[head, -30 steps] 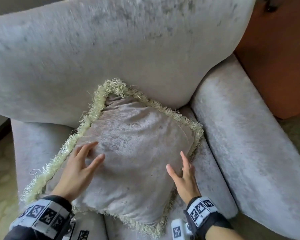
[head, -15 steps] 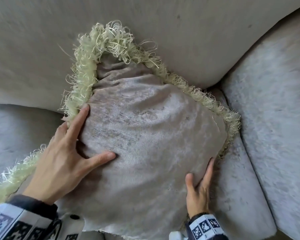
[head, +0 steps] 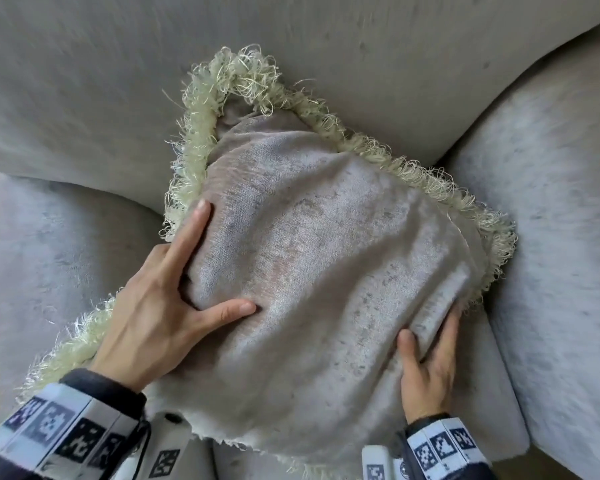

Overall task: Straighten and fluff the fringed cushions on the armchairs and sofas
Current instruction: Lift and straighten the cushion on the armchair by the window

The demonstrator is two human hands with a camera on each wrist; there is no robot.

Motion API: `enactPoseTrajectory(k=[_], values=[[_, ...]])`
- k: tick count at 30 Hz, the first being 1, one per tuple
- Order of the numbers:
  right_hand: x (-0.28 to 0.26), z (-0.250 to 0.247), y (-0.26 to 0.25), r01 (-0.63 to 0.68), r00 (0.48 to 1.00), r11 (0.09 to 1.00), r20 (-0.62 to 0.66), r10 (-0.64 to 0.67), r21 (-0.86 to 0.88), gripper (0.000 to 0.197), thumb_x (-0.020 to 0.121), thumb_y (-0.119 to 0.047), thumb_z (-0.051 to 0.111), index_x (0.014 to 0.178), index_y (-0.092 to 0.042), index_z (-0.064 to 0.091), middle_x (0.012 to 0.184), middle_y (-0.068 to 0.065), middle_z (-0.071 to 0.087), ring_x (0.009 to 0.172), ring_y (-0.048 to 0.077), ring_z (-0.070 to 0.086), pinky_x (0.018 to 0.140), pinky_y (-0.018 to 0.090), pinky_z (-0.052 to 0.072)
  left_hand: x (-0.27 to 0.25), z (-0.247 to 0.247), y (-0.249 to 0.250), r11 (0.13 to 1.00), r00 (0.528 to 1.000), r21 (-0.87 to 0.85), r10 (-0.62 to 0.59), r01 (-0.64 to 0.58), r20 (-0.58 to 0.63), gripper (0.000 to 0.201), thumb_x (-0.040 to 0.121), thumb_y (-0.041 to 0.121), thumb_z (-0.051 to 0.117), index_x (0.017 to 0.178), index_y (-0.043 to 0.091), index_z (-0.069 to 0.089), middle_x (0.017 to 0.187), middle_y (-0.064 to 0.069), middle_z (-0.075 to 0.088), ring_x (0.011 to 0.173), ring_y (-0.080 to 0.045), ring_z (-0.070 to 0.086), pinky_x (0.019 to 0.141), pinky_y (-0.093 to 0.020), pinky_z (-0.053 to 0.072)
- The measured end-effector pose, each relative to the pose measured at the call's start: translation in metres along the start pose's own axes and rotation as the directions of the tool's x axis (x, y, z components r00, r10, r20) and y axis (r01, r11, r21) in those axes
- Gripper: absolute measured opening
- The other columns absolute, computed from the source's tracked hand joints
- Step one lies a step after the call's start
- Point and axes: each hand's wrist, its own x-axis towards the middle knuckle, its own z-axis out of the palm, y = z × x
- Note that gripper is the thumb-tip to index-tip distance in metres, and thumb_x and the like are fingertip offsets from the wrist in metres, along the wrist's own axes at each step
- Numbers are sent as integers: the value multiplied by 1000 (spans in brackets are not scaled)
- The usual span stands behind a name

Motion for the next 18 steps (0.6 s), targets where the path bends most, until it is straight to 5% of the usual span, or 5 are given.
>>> enactPoseTrajectory(k=[2,4,7,11,18], values=[[9,-18,-10,78,997,997,8,-78,-7,91,73,-83,56,148,-58,12,168,-6,13,154,7,15,125,32,17,-8,5,6,998,999,-58,12,-14,-37,117,50,85,66,151,63,11,139,32,38,122,9,38,100,-27,38],[22,-35,-22,191,982,981,17,-190,-30,86,78,-65,62,148,-61,12,164,-18,13,152,-2,13,123,21,15,-15,8,14,993,997,-112,12,-21,-81,116,51,82,72,147,69,10,135,48,29,125,16,34,103,-23,35],[47,-56,-49,326,945,944,34,-325,-43,88,81,-54,64,152,-52,12,158,-38,8,152,-4,9,120,13,11,-23,10,22,977,987,-208,7,-40,-158,118,51,71,83,144,73,11,136,58,26,131,28,28,108,-6,29],[84,-70,-99,503,864,864,51,-501,-21,97,86,-69,57,154,-15,16,159,-39,10,153,-2,7,122,17,11,-25,10,31,940,967,-327,11,-97,-255,120,51,65,86,147,68,14,153,48,18,145,15,23,116,-8,22],[152,-58,-175,737,671,675,115,-732,-2,100,87,-69,55,154,-8,12,161,-30,11,155,9,7,125,34,12,0,17,35,827,883,-510,-34,-238,-467,109,49,83,77,141,73,19,151,42,31,144,8,33,118,-20,30]])
